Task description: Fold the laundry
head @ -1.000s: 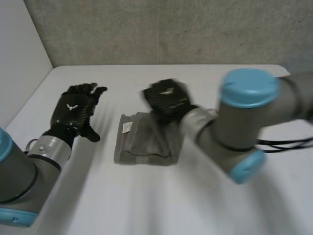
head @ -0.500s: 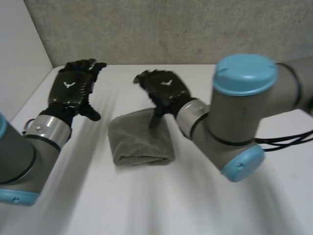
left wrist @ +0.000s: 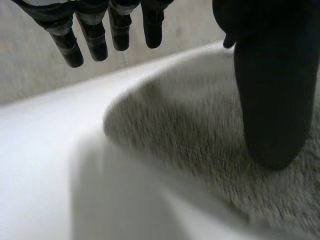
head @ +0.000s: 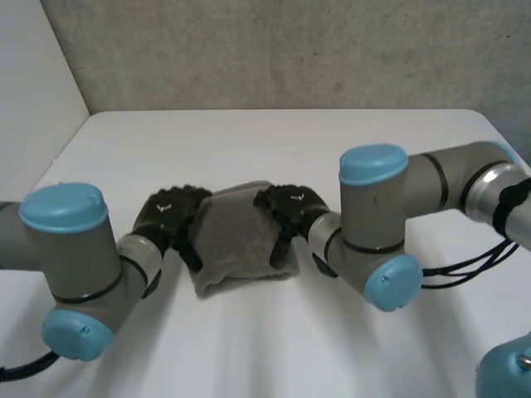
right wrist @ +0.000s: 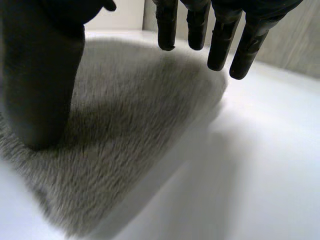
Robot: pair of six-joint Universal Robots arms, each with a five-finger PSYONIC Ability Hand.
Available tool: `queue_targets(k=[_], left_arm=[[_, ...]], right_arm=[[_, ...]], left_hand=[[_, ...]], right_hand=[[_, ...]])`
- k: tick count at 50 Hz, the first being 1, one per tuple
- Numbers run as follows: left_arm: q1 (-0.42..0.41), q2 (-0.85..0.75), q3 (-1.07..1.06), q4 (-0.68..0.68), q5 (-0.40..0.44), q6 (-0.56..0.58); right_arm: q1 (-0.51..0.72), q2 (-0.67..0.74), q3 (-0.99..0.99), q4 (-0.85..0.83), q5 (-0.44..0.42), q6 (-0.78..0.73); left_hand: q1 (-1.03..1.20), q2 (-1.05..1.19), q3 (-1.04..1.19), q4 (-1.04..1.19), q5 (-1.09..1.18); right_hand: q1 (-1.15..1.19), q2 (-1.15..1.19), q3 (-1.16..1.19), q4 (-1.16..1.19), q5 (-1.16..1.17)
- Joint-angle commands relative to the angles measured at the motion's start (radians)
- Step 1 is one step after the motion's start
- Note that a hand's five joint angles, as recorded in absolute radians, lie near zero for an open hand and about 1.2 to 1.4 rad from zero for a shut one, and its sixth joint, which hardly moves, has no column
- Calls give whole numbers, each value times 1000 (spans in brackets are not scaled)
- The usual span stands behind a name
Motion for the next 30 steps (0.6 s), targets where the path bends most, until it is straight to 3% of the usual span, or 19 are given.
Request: queue_targets(k=[1, 8, 12, 16, 18, 24, 30], left_arm=[[-23, 162, 99, -79, 3, -6], [-25, 312, 239, -223, -20, -10], [-23, 384, 335, -315, -120, -10], [-25, 414, 406, -398, -236, 1], [-25, 408, 430, -441, -255, 2], [-36, 391, 492, -581, -250, -7], [-36, 387, 489, -584, -223, -7]], right_arm=[[-17, -279, 35, -32, 53, -14], [-94, -505, 73, -33, 129, -16], [-169, -594, 108, 29, 220, -20], [-206, -624, 121, 88, 261, -25], [-222, -627, 131, 106, 275, -26], [-238, -633, 145, 117, 277, -49], [-245, -633, 145, 116, 268, -62]], left_hand=[[5, 9, 9, 9, -28], [5, 9, 9, 9, -28], [5, 9, 9, 9, -28], [5, 9, 9, 9, -28], [5, 9, 9, 9, -28], [5, 9, 9, 9, -28], [5, 9, 9, 9, -28]], right_hand=[[-66, -73, -69, -81, -61], [-66, -73, -69, -81, -61], [-66, -73, -69, -81, -61], [-66, -73, -69, -81, -61], [-66, -73, -69, -81, -61], [-66, -73, -69, -81, -61], [-66, -73, -69, -81, -61]])
